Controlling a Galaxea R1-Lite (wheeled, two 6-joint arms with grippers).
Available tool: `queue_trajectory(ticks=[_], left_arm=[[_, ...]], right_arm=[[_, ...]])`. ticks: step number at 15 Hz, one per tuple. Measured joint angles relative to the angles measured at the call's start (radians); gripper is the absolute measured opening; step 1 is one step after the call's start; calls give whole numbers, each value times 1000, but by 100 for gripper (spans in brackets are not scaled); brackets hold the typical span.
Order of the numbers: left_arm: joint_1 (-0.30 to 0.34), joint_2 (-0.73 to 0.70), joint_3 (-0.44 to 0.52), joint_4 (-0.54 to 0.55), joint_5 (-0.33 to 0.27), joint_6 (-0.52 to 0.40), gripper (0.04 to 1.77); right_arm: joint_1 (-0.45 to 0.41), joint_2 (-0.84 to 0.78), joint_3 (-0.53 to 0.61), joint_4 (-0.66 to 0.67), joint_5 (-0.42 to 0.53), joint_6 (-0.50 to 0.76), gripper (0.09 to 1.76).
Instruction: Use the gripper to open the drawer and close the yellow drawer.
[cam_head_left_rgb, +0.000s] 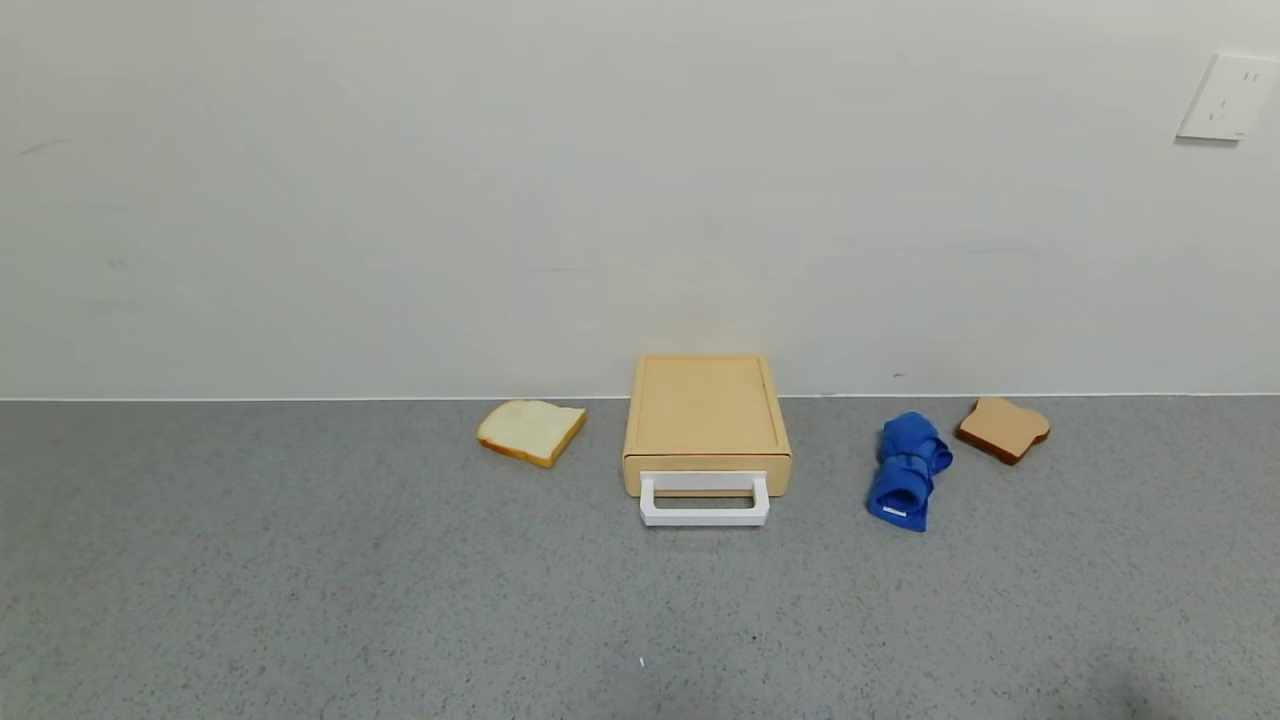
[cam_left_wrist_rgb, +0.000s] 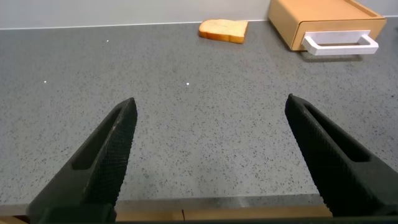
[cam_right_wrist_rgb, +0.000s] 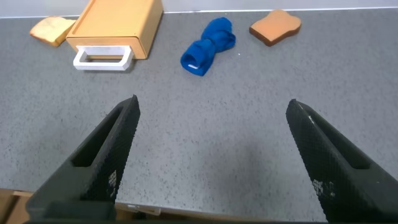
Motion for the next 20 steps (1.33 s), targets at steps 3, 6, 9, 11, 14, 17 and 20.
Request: queue_trajectory(ticks=[3, 6, 9, 11, 14, 17, 20], left_arm=[[0, 0, 0, 0, 0, 0, 172], [0, 0, 0, 0, 0, 0, 172], [0, 0, 0, 0, 0, 0, 172], [0, 0, 0, 0, 0, 0, 172], [0, 0, 0, 0, 0, 0, 172], [0, 0, 0, 0, 0, 0, 172], [0, 0, 0, 0, 0, 0, 172]], right_arm=[[-51, -118, 0, 108, 0, 0, 173], [-100, -229, 0, 179, 4, 0, 173], [-152, -327, 9, 201, 64, -13, 173], [-176, -395, 30, 201, 116, -37, 173], [-189, -506, 114, 182, 131, -61, 173], [-192, -563, 250, -3, 87, -74, 173], [-192, -578, 433, -179, 65, -119, 173]])
